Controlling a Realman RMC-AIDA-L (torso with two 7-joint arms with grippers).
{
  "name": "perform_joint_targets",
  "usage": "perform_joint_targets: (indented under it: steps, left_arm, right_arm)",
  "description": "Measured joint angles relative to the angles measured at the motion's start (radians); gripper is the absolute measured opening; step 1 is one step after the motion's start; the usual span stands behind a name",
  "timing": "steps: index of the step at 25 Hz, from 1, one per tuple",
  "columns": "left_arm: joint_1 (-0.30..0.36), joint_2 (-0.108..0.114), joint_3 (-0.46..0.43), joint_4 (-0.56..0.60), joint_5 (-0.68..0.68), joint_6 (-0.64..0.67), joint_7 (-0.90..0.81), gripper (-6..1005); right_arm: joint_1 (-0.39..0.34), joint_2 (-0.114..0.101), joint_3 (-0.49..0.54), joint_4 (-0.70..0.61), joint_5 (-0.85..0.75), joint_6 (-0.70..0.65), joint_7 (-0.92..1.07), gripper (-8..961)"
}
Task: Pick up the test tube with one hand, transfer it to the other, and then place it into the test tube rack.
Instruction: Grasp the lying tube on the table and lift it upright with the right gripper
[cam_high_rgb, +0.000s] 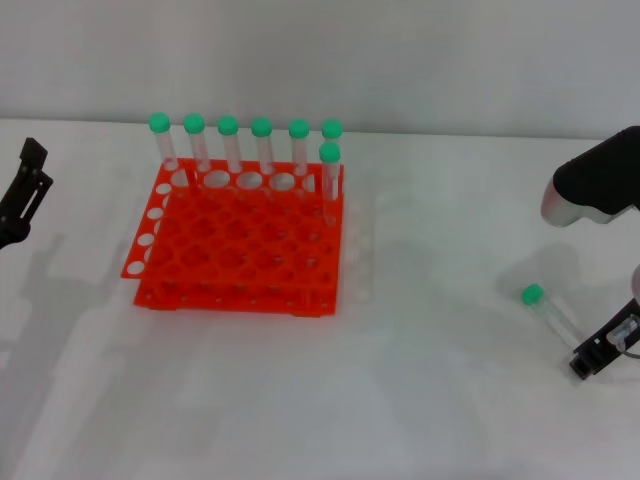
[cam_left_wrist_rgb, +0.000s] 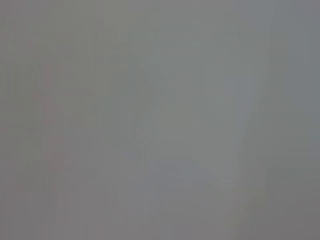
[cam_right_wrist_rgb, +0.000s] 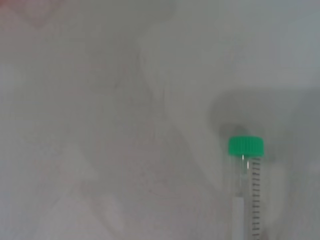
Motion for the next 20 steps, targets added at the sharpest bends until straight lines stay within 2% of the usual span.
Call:
perform_joint_targets:
  steps: [6,11,15,20]
  left_arm:
    - [-0.002,0.000,0.000,0.000,0.001,0.000,0.000,863]
    - [-0.002,0.000,0.000,0.000,0.003,0.000,-0.003,861]
    - [-0.002,0.000,0.000,0.000,0.004,0.000,-0.006,860]
    - [0.000,0.000,0.001,0.000,0.025,-0.001,-0.029,859]
  right_arm:
    - [0.002,-0.002,0.001,0.002,0.000,0.000,-0.004,331]
    - [0.002,-0.002,0.001,-0.002,0.000,0.000,-0.003,211]
    - [-0.003,-0.002,0.001,-0.025,0.000,-0.001,-0.004,203]
    - [-0.023,-0.004,0.004,-0.116,0.019,-0.002,-0.005,202]
